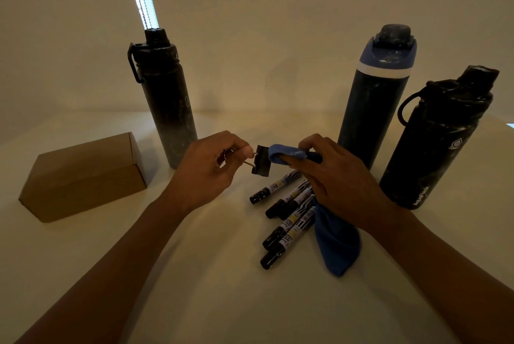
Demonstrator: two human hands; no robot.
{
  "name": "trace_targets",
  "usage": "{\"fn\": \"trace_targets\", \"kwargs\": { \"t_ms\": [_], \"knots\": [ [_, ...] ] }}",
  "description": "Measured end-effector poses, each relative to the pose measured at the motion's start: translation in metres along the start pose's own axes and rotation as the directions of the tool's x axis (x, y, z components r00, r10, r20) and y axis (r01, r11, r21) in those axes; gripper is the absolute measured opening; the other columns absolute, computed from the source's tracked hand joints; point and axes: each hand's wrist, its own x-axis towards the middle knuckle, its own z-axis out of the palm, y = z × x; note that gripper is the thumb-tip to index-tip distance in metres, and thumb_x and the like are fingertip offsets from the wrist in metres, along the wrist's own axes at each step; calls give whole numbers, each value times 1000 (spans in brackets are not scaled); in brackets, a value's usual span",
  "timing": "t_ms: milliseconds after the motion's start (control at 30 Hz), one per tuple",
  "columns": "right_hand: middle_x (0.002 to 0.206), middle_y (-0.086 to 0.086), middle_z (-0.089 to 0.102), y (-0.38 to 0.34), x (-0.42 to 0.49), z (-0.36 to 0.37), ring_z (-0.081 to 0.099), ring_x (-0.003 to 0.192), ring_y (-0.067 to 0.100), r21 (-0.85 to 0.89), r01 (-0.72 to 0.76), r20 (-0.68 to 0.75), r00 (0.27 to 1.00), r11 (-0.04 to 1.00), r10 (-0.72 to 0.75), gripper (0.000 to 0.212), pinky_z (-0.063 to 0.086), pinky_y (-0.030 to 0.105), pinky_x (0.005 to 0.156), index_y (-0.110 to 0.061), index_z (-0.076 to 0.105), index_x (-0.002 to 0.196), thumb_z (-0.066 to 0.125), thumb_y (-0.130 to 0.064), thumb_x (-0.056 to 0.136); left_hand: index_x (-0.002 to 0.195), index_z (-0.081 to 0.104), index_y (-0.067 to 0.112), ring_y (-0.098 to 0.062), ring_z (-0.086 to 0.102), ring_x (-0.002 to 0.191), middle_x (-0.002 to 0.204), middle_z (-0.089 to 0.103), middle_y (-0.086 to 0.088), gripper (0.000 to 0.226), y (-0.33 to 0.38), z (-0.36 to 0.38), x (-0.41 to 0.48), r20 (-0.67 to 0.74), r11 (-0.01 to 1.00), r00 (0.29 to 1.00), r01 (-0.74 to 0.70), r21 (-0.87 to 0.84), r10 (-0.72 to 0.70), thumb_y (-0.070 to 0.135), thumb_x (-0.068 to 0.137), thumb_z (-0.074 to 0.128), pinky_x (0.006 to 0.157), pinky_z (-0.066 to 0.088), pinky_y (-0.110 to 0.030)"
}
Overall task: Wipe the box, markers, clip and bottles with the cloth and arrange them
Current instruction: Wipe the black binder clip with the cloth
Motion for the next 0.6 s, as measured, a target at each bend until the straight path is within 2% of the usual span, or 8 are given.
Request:
{"fn": "trace_targets", "kwargs": {
  "t_ms": [167,267,367,433,467,500,567,600],
  "knots": [
    [122,2,51,-11,-3,0,53,105,28,-5,-70,165,984,998,70,50,52,46,81,-31,58,138,55,-13,91,104,67,32,-3,61,90,94,64,19,9,-2,-2,1,1,996,997,80,-29,-80,35,103,59,77,45,-6],
    [114,7,51,-13,3,11,61,89,27,55,25,113,993,998,-31,46,56,40,69,-20,59,121,76,-21,78,104,69,32,-3,63,90,94,66,21,10,-4,-3,2,3,992,992,123,-34,-123,36,103,60,75,45,-4],
    [109,11,68,-8,-1,17,66,83,20,-78,136,199,973,988,-119,43,55,28,66,-17,77,104,87,-33,65,103,71,31,1,65,88,90,69,20,10,-3,-3,1,5,988,990,139,-61,-139,34,104,61,73,46,-4],
    [109,12,70,-10,-7,12,67,83,21,-77,133,217,970,988,-113,49,55,29,65,-15,79,105,93,-30,61,103,72,29,0,65,85,86,70,17,12,-2,-4,0,6,988,991,137,-74,-137,33,104,61,73,46,-5],
    [107,14,70,-6,-8,15,67,81,23,-88,127,179,978,988,-110,50,55,31,64,-13,77,106,94,-28,61,103,72,28,0,65,84,84,69,17,13,-2,-4,0,9,989,991,132,-72,-132,33,104,61,72,46,-5],
    [104,15,69,-3,-6,18,65,78,24,-91,118,130,986,989,-106,49,56,34,62,-12,75,107,93,-27,65,103,73,28,1,63,82,82,68,17,13,-1,-4,0,14,990,992,125,-64,-125,33,104,61,71,45,-5],
    [107,15,61,-1,-1,20,60,80,25,-28,95,52,994,995,-94,34,58,39,62,-14,62,116,70,-31,89,101,71,29,3,62,82,80,67,18,12,1,-4,0,31,993,994,109,-52,-108,35,103,60,71,43,-4],
    [110,13,55,0,-1,19,58,83,24,-11,89,19,996,996,-89,31,59,40,63,-16,57,121,62,-31,95,101,70,30,4,62,82,80,67,18,13,3,-4,0,40,993,994,105,-53,-103,37,102,59,71,43,-4]
  ]
}}
